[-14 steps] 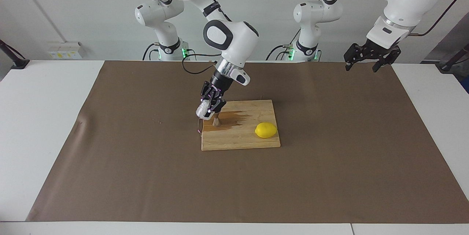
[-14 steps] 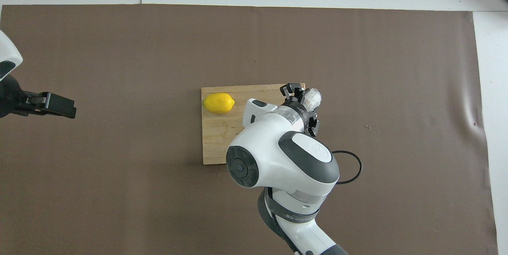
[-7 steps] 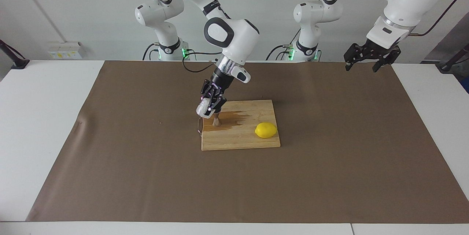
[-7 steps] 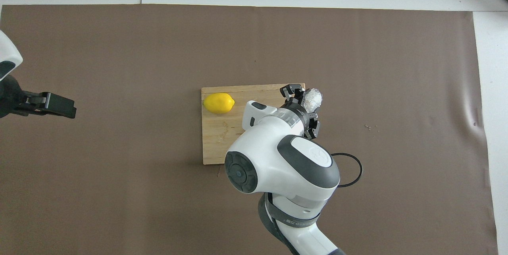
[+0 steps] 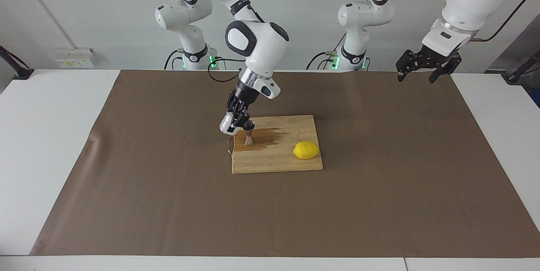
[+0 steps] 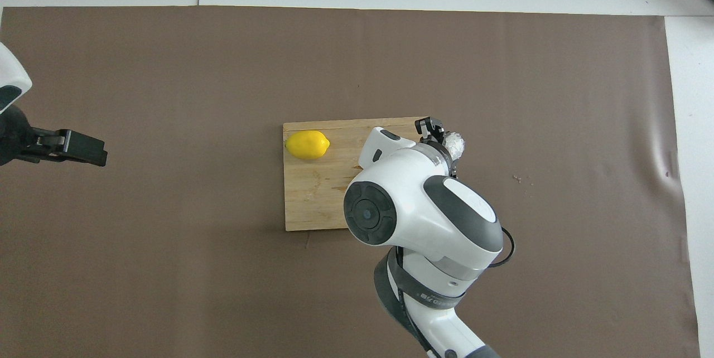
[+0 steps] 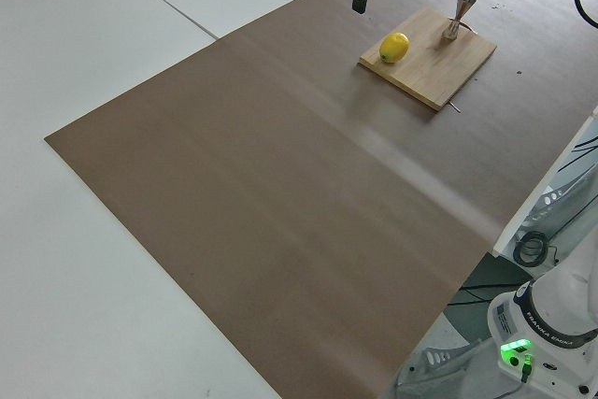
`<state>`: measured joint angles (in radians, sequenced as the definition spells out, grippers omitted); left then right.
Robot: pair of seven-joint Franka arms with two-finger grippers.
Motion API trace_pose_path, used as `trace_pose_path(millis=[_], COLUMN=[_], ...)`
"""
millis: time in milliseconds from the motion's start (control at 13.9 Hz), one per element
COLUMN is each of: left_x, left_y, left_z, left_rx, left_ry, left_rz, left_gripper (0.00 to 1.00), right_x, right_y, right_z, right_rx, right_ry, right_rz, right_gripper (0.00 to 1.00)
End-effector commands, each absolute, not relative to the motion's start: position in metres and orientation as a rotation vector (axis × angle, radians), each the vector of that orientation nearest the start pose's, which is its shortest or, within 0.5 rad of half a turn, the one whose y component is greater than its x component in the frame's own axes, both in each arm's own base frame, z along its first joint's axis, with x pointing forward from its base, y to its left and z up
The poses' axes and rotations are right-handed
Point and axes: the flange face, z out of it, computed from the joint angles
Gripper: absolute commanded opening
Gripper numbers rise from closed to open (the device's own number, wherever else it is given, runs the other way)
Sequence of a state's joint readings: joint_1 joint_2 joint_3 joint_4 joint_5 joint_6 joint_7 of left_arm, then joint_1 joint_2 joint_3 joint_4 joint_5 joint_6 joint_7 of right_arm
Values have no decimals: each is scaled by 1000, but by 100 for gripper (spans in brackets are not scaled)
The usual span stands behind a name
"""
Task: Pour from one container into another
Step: 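Tilt the clear glass with the right gripper over the metal cup, then carry the clear glass back and lower it onto the table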
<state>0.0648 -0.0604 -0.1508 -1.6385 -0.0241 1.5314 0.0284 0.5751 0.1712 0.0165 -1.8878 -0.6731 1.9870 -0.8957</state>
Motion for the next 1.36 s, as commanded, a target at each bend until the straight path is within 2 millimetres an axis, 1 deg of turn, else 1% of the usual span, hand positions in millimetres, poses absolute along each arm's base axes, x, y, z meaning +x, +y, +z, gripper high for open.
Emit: trace_pose_path(millis=[0, 287, 359, 503, 646, 790, 934, 1077, 1221, 1293], left_x=[524, 524, 524, 524, 524, 524, 524, 524, 524, 524], left_y=[-49, -49, -49, -49, -49, -49, -49, -49, -49, -49], left_z=[626, 626, 626, 626, 626, 626, 626, 626, 626, 626], left_rx=[-3154, -3154, -3154, -3154, -3154, -3154, -3154, -3154, -3154, -3154], left_ry=[163, 160, 160, 163, 163, 163, 163, 160, 163, 163], left_rz=[85, 85, 85, 85, 85, 85, 85, 85, 85, 85], left_gripper=[100, 100, 100, 100, 100, 100, 100, 100, 100, 100], right_x=[518, 522, 529, 534, 546, 557, 565, 575, 581, 581], right_y=[295, 296, 285, 281, 265, 244, 224, 189, 147, 131], right_z=[431, 432, 429, 429, 424, 417, 414, 407, 391, 383], right_rx=[1684, 1788, 1832, 1864, 1938, 2004, 2030, 2069, 2126, 2155], right_ry=[1996, 2011, 1999, 2010, 2036, 2065, 2101, 2149, 2195, 2204], right_rz=[-185, -145, -151, -143, -114, -109, -108, -116, -78, -57], right_gripper=[0, 0, 0, 0, 0, 0, 0, 0, 0, 0])
